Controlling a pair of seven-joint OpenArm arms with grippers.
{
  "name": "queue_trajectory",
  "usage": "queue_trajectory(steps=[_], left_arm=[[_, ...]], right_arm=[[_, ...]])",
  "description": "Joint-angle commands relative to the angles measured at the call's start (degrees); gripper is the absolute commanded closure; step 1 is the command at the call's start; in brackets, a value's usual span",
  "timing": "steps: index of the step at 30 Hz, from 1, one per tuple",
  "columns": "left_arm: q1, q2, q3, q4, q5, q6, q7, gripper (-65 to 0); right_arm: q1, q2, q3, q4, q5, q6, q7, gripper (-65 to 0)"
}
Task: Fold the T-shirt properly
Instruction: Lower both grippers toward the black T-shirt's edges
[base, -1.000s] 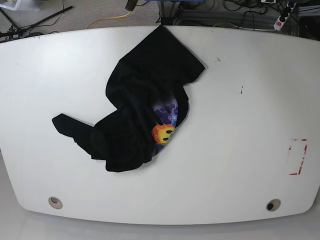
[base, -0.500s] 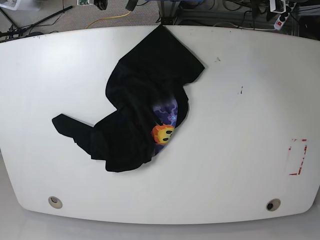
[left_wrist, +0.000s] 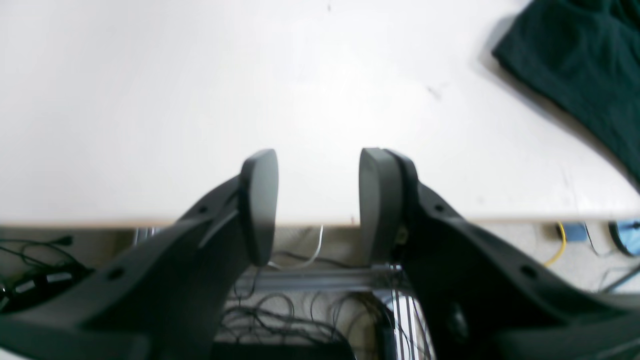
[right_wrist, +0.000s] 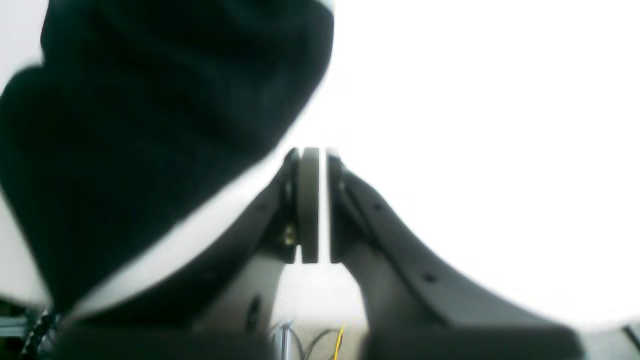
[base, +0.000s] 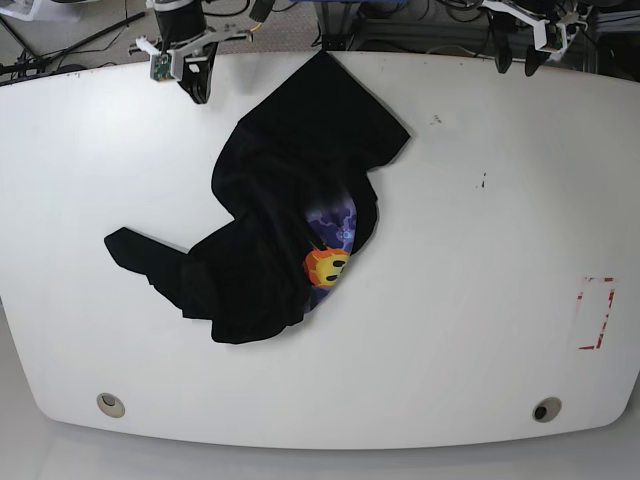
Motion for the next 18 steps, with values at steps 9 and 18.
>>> queue_trajectory(steps=[9,18], left_arm=[[-3.8,-0.3,0.5,1.3,-0.1,0.1,-1.6,-40.4],[-9.0,-0.5,0.5,0.9,0.0,-0.1,-0.4,-42.5]], right_arm=[[13.3,0.2,-0.1,1.0,0.5,0.5,-14.2,-24.7],[23.6,-0.3,0.1,0.9,0.6,9.1,-28.7,-24.7]])
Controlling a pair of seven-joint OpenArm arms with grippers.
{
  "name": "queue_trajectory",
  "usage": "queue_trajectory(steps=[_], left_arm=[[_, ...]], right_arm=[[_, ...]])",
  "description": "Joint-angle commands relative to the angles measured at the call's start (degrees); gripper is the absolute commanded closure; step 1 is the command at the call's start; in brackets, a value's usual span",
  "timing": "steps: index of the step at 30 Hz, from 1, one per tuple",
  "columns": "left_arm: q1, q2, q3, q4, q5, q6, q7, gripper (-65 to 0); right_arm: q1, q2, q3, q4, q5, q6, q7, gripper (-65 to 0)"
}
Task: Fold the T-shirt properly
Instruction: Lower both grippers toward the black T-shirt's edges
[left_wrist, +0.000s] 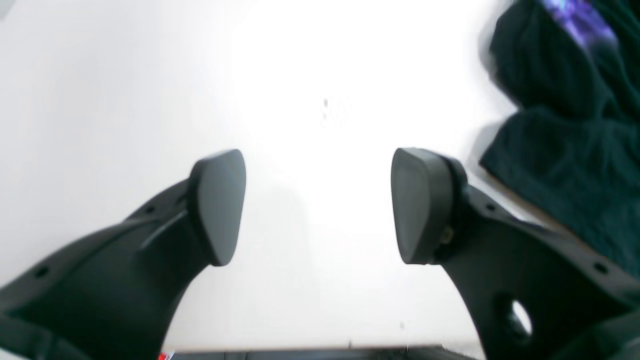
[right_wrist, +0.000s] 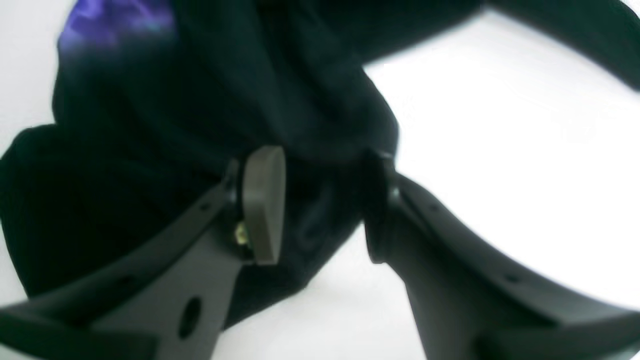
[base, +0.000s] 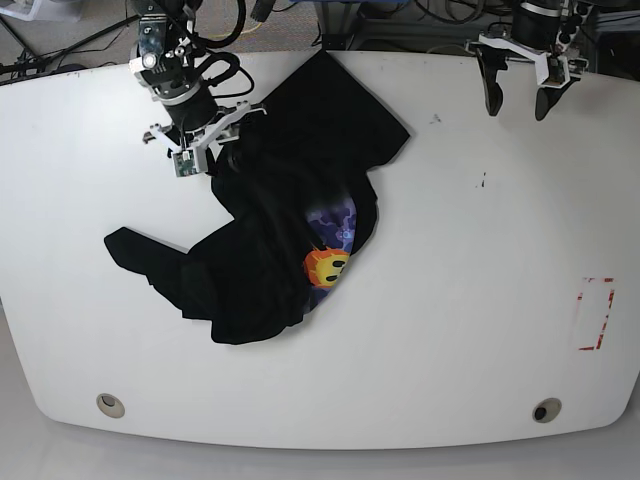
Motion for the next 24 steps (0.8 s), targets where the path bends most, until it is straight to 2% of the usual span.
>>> queue_trajectory(steps=[1,4,8,10,16,24], left_arm=[[-0.6,-0.4,-0.2,0.9,0.0,-0.1,-0.1,-42.5],[-2.8,-0.5,-0.4,0.9,0.0,-0.1,2.8,-42.4],[-5.3,-0.5,-0.2,0.9,0.0,-0.2,5.7,-42.5],[-6.3,-0.5,0.0,0.9,0.0,-0.2,7.0,-42.5],[-9.1,-0.5,3.4,0.9,0.0,-0.2,8.3,-42.5],[-10.6,-0.6,10.2,0.6,0.0,-0.2,8.3,-42.5]], right_arm=[[1.5,0.1,0.3,1.2,0.2,0.1,-0.5,-24.9],[3.4,0.3,0.3,1.0,0.2,0.1,-2.3,-29.2],[5.2,0.5,0.3,1.0,0.2,0.1,-3.7,-43.8],[5.9,0.5,0.9,1.0,0.1,0.1,-4.0,-47.7],[8.4,0.1,3.2,-2.4,0.2,0.1,-4.5,-47.9],[10.5,1.9,4.3,-5.8,-0.2,0.2,-4.5,-44.2]])
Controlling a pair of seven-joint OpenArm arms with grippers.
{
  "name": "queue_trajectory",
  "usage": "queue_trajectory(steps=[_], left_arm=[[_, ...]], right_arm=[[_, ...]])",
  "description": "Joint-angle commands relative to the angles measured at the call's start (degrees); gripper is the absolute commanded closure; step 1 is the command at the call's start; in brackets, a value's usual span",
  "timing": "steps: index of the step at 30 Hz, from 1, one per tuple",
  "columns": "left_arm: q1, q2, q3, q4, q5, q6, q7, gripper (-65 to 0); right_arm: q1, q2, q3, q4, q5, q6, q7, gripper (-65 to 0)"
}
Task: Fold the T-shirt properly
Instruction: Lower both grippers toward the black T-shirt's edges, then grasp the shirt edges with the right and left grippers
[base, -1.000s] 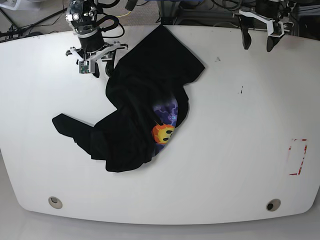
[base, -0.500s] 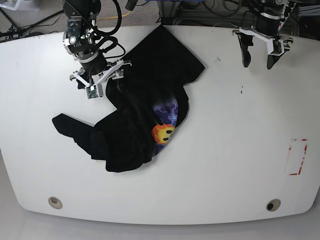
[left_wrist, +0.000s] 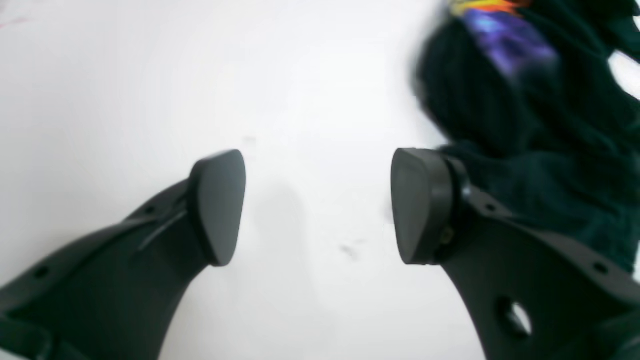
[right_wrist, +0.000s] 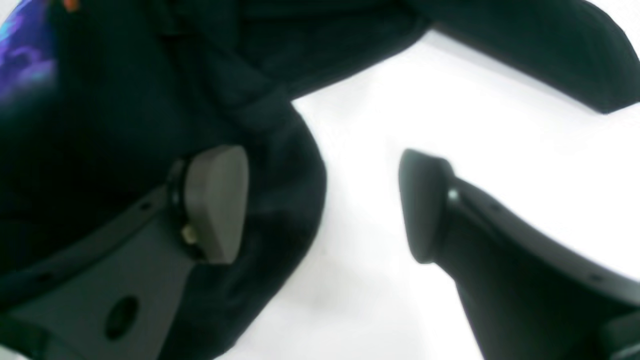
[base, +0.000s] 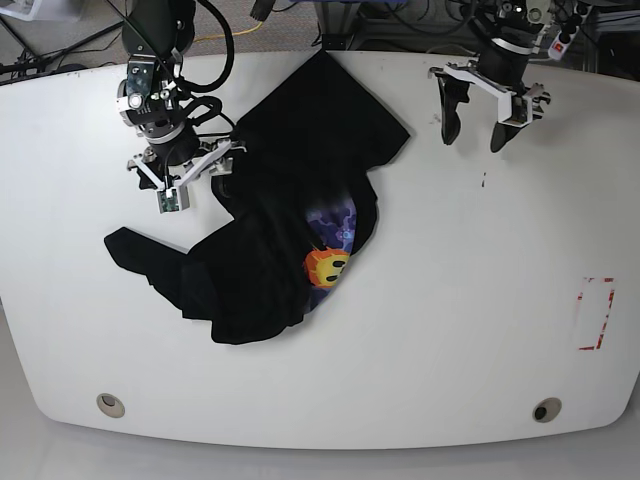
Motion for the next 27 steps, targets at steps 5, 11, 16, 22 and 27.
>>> queue_trajectory(steps=[5,11,16,22,27], left_arm=[[0.2,-0.3,4.7,0.8,4.0,0.0,-1.5,-42.5],[0.2,-0.2,7.5,0.7,8.7,0.0,-1.5,-42.5],[0.2,-0.2,7.6,0.7,8.8,0.0,-1.5,-42.5],[-0.8,-0.3,7.4,0.7,8.9,0.0,-1.5,-42.4],[-0.8,-0.4,7.4,0.7,9.0,0.0,-1.5,-42.4]], right_arm=[[0.5,1.3,0.4,-1.0,0.5,0.3,1.2,-44.4],[-1.1,0.9,0.2,-1.5,0.6,0.3,1.2,-44.5],[-1.3,0.8,-0.1,-3.3,4.9,0.3,1.2,-44.5],[-0.4,1.1,-0.1,-7.6,8.4,0.3,1.2,-44.5],[-0.1,0.9,-3.2,-8.2,8.5,0.3,1.2,-44.5]])
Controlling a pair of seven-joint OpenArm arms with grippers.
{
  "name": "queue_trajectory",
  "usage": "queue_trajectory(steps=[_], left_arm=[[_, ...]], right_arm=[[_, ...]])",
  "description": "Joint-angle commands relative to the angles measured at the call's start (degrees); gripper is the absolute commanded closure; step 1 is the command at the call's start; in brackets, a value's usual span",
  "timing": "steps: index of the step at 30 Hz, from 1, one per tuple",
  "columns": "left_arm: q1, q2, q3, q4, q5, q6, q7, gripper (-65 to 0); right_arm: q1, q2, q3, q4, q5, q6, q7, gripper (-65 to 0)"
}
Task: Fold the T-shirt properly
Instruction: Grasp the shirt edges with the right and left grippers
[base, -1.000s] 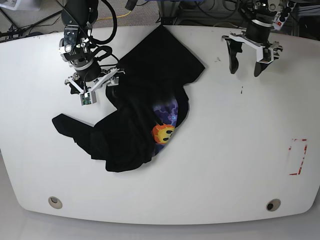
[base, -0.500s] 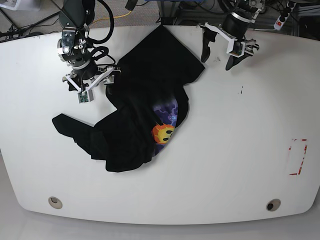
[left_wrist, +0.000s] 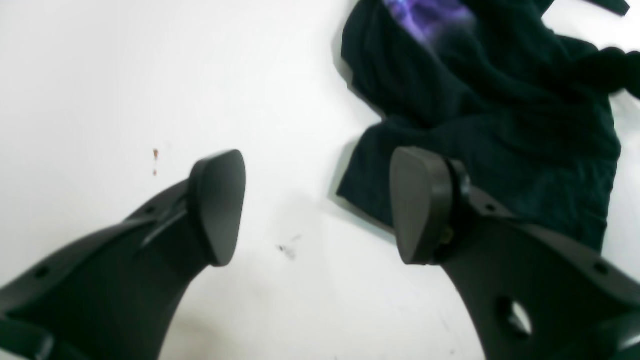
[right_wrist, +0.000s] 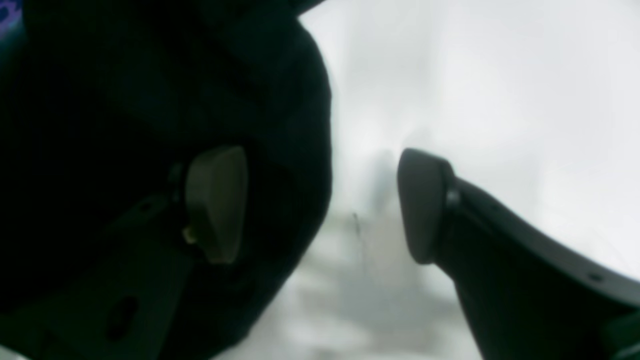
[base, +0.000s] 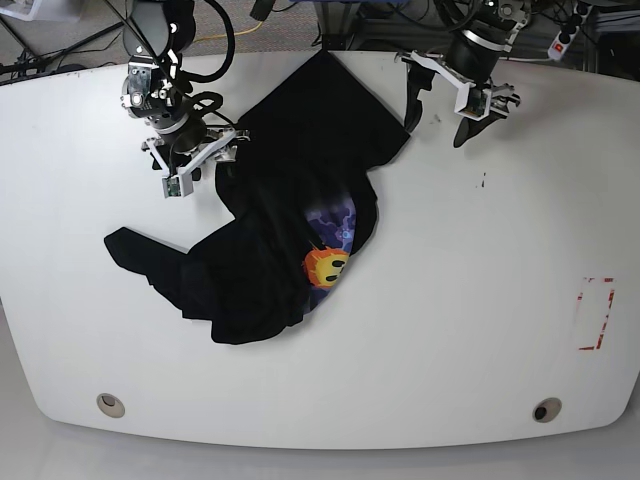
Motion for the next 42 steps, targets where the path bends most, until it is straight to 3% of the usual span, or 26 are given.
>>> queue_trajectory(steps=[1,6,13,15,20,24,28,35,42], left_arm=[[0.3,-0.4,-0.1,1.0,0.1,0.0,-1.7,-42.4],[0.3,-0.4,-0.1,1.0,0.1,0.0,-1.7,-42.4],[0.3,-2.0,-0.1,1.0,0.1,0.0,-1.7,-42.2],[0.3,-2.2,-0.1,1.0,0.1,0.0,-1.7,-42.2],[0.2,-2.4,-0.2,1.0,0.1,0.0,-1.7,-42.2],[0.2,-2.4,-0.2,1.0,0.1,0.0,-1.7,-42.2],[0.2,-2.4,-0.1,1.0,0.2,0.0,-1.7,-42.2],[0.2,-2.4,-0.1,0.9,0.2,0.0,-1.7,-42.2],[0.2,-2.4,-0.1,0.9,0.2,0.0,-1.7,-42.2]], right_arm=[[0.2,0.2,-2.5,0.5,0.8,0.6,0.6,-44.5],[0.3,0.1,-7.0,0.5,0.8,0.3,0.9,-43.9],[0.7,-2.9,-5.2,0.4,0.3,0.2,1.0,-42.0],[1.1,-3.0,-5.0,0.4,0.5,0.4,1.0,-36.9],[2.0,-2.7,-4.7,0.5,0.6,0.5,1.0,-14.0],[2.0,-2.6,-4.7,0.9,0.5,0.5,1.0,-4.1],[2.6,-1.5,-4.7,0.9,0.6,0.5,1.0,-7.0],[2.2,-1.5,-3.7,1.0,0.7,0.6,1.0,-29.6],[2.1,-0.3,-0.2,1.7,6.4,2.2,0.6,-31.9]])
